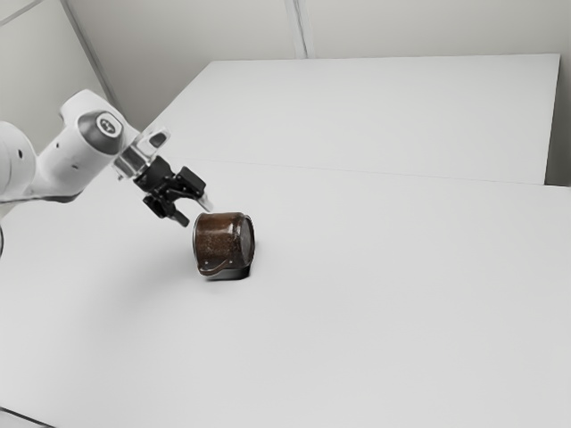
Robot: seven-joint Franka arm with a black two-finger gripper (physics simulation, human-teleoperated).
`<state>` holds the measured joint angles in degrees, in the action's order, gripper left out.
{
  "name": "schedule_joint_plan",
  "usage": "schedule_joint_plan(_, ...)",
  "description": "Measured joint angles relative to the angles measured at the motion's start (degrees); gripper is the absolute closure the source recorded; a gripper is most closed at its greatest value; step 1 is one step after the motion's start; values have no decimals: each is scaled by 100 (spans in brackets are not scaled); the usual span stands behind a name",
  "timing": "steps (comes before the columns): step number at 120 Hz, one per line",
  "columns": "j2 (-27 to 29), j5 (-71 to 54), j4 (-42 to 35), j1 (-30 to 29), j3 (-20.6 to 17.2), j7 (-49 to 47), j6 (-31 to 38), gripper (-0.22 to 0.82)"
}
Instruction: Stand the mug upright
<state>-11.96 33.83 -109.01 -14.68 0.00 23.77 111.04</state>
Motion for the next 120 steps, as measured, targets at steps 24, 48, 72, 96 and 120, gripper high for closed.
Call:
schedule_joint_plan(24, -137, 608, -170, -54, -3, 379, 269, 3)
schedule_joint_plan(48, -199, 1378, -441, -62, -9, 798, 464, 3)
schedule_joint_plan(72, -235, 2367, -731, -65, -9, 1361, 611, 3)
schedule_joint_plan(96, -231, 2909, -764, -69, -15, 1849, 630, 16)
schedule_joint_plan(120, -221, 3031, -764, -62, -29, 2199, 628, 51)
